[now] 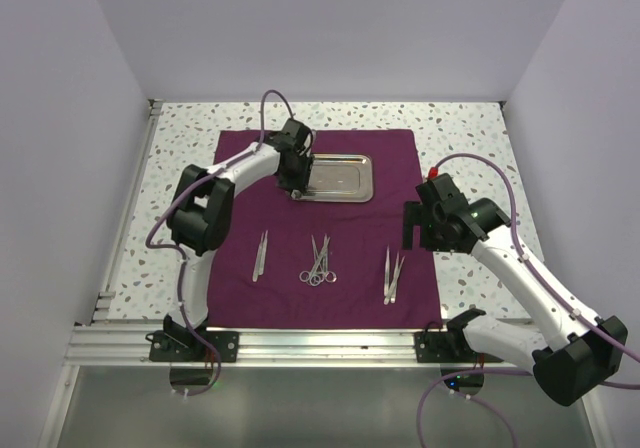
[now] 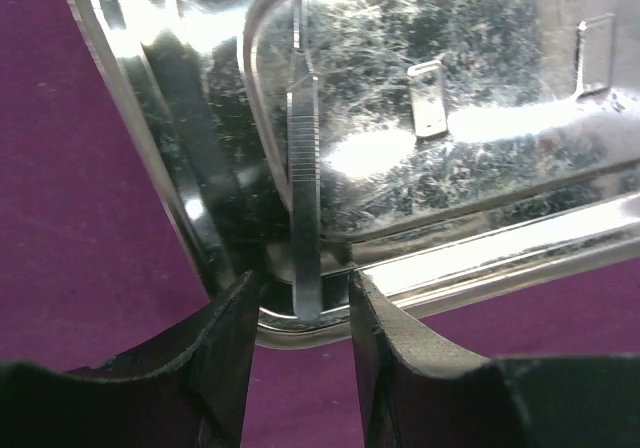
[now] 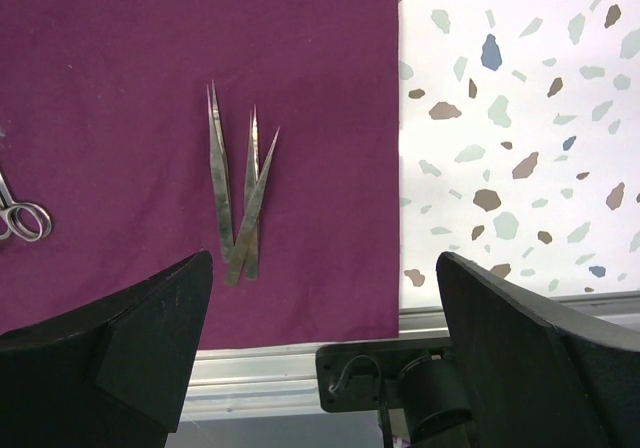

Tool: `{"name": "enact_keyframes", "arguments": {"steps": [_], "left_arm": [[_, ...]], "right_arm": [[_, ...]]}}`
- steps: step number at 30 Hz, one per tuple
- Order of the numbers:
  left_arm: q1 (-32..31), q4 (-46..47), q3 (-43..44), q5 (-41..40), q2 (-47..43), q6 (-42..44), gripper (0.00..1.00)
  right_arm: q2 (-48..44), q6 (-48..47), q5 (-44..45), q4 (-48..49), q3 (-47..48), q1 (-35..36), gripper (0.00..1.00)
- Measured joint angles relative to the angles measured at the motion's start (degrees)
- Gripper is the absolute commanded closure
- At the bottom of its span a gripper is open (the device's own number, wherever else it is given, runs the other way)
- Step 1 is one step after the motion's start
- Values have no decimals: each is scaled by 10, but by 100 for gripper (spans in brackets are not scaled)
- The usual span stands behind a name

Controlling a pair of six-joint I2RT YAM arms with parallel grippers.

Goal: Open and lay out the surgical kit
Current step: Pick up the medical item from the container.

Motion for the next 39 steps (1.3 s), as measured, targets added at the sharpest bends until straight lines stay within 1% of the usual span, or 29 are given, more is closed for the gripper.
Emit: {"name": "enact_keyframes", "arguments": {"steps": [7,16,23,29,34,37,38,39], "left_arm": [[2,-2,-2,-38,-4,6,57],[-1,-2,-3,-23,-4,34,58],[-16,-2,-4,-17,-2,47,58],[-26,-13,18,-56,20,48,60],[-29,-14,19,-71,21,46,60],[-29,-17,23,-70,24,44,69],[-29,-18,26,-69,26,43,74],[-29,-19,28,-68,27,43,76]], "right_arm": [[0,0,0,0,0,0,2],[3,0,0,0,0,0,2],[8,0,0,0,0,0,2],[8,0,0,0,0,0,2],[8,0,0,0,0,0,2],[8,0,0,0,0,0,2],[8,0,0,0,0,0,2],[8,0,0,0,0,0,2]]}}
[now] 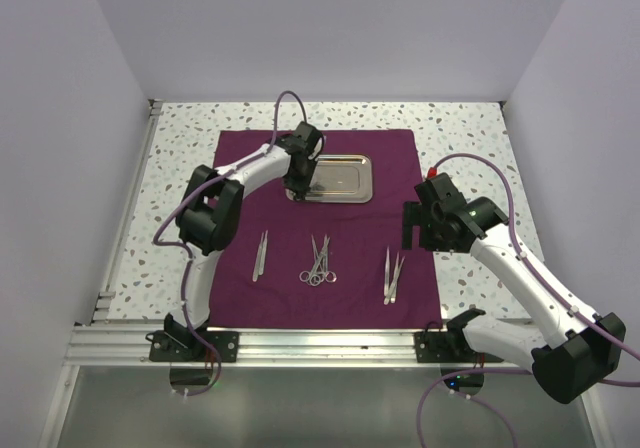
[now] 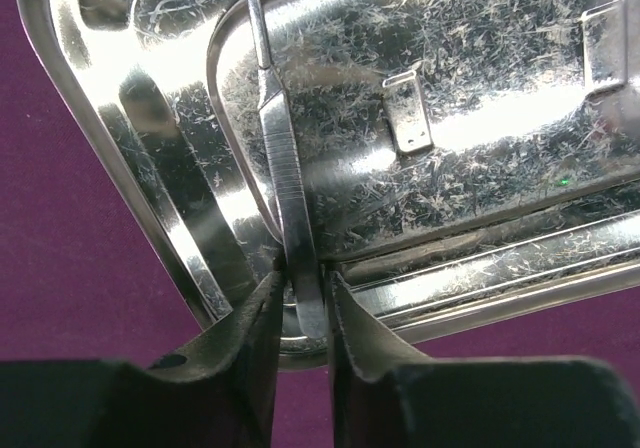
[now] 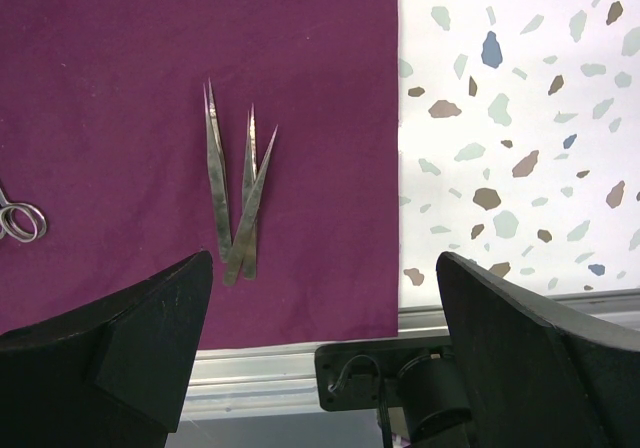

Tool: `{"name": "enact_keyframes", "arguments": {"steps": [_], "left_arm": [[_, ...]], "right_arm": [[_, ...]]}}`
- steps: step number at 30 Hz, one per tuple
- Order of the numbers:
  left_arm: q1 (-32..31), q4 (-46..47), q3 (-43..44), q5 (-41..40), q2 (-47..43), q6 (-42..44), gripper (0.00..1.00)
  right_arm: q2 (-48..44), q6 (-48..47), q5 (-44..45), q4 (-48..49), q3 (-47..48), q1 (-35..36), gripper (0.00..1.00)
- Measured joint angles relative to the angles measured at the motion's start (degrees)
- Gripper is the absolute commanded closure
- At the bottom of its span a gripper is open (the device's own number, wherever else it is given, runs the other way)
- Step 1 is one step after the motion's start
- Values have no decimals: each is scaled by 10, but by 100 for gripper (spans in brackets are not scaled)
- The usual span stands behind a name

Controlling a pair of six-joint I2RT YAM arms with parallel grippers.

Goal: Open and lay out the surgical kit
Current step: Pick up the medical item from the container.

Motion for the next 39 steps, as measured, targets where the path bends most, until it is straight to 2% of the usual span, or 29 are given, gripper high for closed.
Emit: {"name": "enact_keyframes", "arguments": {"steps": [8,29,35,39], "left_arm": [[1,3,0,12,3,0,100],[28,-38,41,69,-7,-9,100],[31,-44,33,55,-77,-14,100],[31,-38,-27,30,-164,-17,100]], "right_arm": [[0,0,0,0,0,0,2],[-9,0,-9,1,-1,0,2],[-9,-1,-15,2,-3,0,2],[-10,-1,-18,3,-6,0,2]]}}
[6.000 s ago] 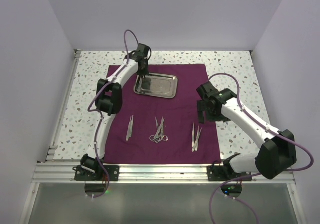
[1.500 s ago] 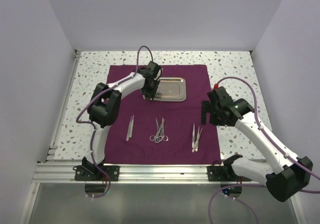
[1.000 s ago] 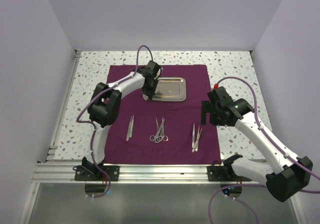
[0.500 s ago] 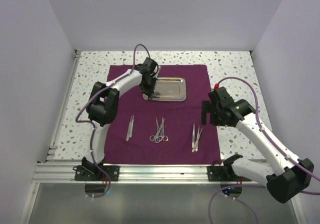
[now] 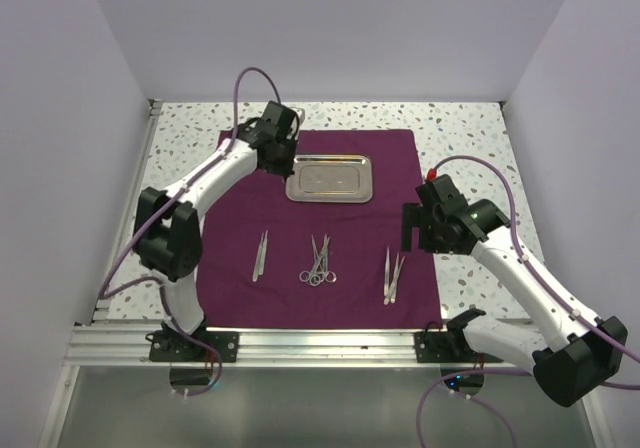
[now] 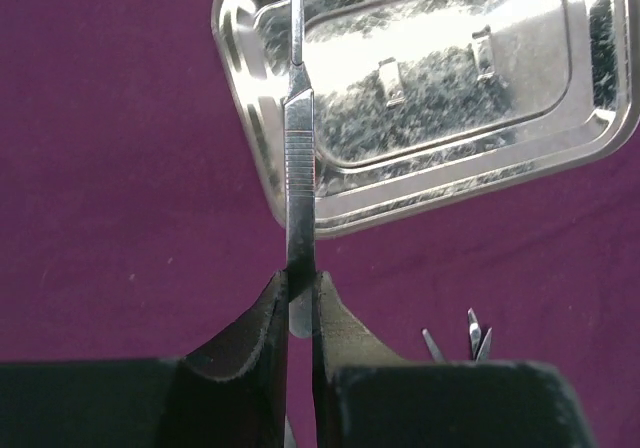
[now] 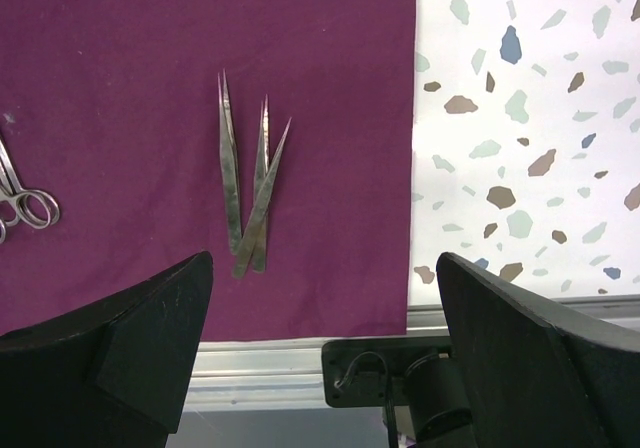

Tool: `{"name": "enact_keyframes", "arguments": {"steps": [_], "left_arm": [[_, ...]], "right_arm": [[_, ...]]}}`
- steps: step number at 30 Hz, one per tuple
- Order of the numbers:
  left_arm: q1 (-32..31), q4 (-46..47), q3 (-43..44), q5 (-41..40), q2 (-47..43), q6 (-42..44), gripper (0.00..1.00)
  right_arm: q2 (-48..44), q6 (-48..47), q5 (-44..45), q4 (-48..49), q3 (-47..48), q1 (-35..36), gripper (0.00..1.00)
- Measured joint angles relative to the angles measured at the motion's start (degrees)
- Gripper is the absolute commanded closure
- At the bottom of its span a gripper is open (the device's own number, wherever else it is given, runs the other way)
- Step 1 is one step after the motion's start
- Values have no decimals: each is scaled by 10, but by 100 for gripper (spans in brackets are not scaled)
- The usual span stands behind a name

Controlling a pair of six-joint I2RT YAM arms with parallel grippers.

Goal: Open and lay out the surgical kit
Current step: Pick up the medical item from the container, then place the medical item in the surgical kit.

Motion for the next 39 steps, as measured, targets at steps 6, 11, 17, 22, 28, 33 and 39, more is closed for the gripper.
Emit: {"name": "enact_keyframes", "arguments": {"steps": [6,11,17,22,28,33,39], "left_arm": [[0,10,-162,-30,-116,-30,100],[0,18,-289,-40,-185,-64,100],[-5,31,-390,-40,-239,-104,100],[-14,50,-459,-27,-275,-134,89],[-16,59,-503,-6,-304,-150,43],[-16,59,-490,-4,-311,-157,31],[-16,59,-411,-7,-355,-145,32]], "right_arm": [[0,0,-9,1,-2,0,2],[0,0,-10,2,-3,0,2],[0,0,-10,3,-3,0,2],[2,0,-10,3,-3,0,2],[3,0,-11,4,-3,0,2],[-17,-2,-36,19,-1,0,2],[-99,-2,-41,71,41,0,2]]}}
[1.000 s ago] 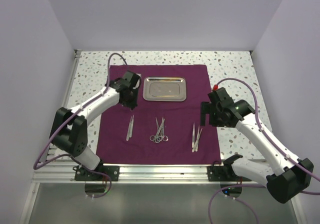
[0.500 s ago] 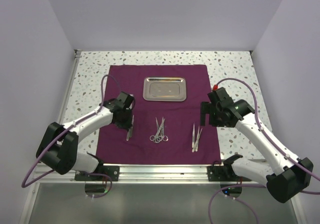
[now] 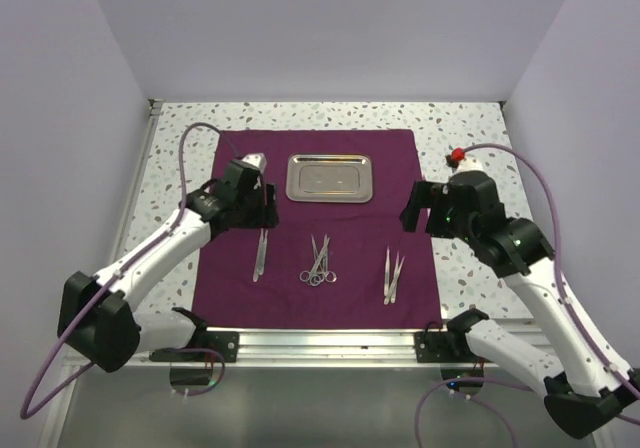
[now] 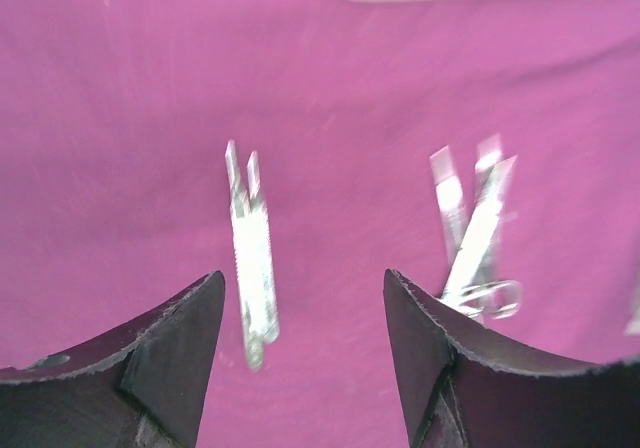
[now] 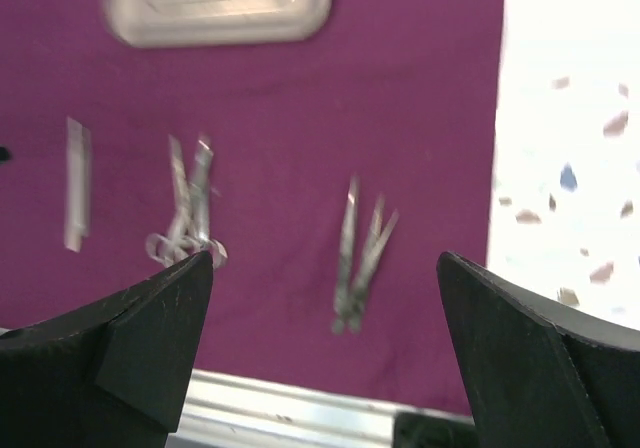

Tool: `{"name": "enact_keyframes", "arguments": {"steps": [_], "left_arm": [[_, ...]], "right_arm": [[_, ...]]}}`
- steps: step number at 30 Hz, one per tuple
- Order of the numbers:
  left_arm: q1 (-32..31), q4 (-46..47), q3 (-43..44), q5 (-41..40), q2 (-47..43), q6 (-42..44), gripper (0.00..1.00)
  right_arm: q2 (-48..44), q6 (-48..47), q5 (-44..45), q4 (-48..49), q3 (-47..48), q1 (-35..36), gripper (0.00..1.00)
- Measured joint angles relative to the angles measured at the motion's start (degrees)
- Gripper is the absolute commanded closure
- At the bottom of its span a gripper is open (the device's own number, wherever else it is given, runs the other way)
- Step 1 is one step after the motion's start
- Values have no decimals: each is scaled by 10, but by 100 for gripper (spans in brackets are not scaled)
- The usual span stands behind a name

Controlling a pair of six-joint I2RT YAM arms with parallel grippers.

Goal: Open and lay out the surgical kit
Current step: Place the medical item in the surgical kit, then reset both arms

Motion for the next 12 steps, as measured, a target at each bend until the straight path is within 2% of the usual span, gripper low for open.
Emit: {"name": "enact_keyframes", "arguments": {"steps": [8,12], "left_arm": [[0,68,48,-61,-144,36,31],[0,104,61,-99,-175,59,27]], "right_arm": [[-11,-10,0,57,130,0,2],[-5,-12,0,74,155,0,1]]}}
